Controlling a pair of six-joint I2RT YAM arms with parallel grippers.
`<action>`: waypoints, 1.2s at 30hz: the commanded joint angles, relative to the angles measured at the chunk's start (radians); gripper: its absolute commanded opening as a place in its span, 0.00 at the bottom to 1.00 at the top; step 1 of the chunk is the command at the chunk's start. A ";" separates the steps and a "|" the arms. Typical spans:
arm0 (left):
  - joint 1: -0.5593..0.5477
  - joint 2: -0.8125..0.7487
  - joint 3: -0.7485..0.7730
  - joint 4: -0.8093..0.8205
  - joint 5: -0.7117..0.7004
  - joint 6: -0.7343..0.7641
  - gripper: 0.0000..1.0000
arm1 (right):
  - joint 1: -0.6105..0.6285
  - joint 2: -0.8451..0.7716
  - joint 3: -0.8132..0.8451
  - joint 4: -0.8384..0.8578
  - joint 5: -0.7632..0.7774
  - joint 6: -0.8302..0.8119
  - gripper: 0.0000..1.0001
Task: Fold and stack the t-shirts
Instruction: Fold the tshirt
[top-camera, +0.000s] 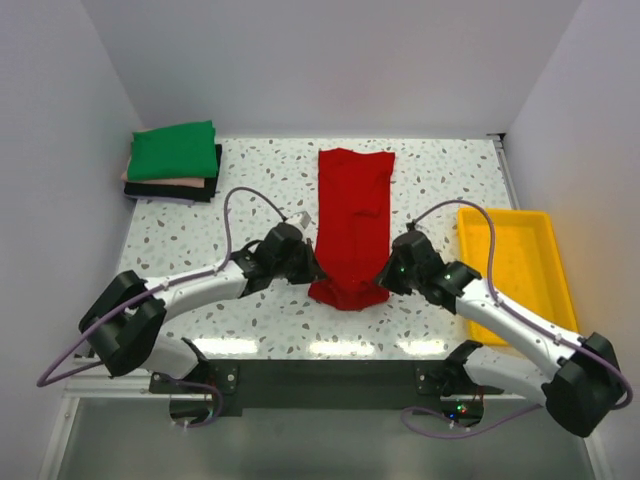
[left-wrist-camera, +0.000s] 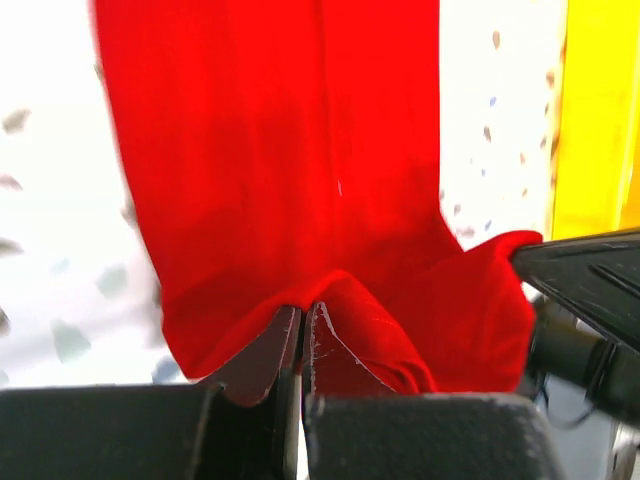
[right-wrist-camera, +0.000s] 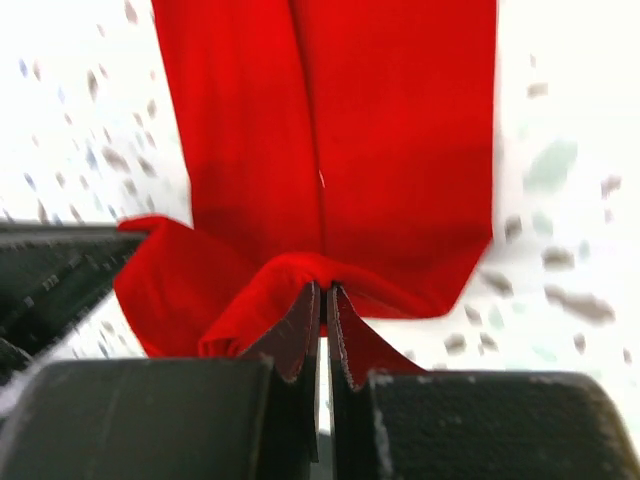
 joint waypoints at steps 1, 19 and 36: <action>0.051 0.058 0.114 0.023 -0.017 0.048 0.00 | -0.089 0.113 0.091 0.147 0.042 -0.071 0.00; 0.244 0.512 0.544 0.007 0.064 0.094 0.00 | -0.395 0.648 0.388 0.391 -0.216 -0.218 0.00; 0.322 0.616 0.643 0.007 0.118 0.143 0.15 | -0.513 0.748 0.462 0.414 -0.334 -0.210 0.08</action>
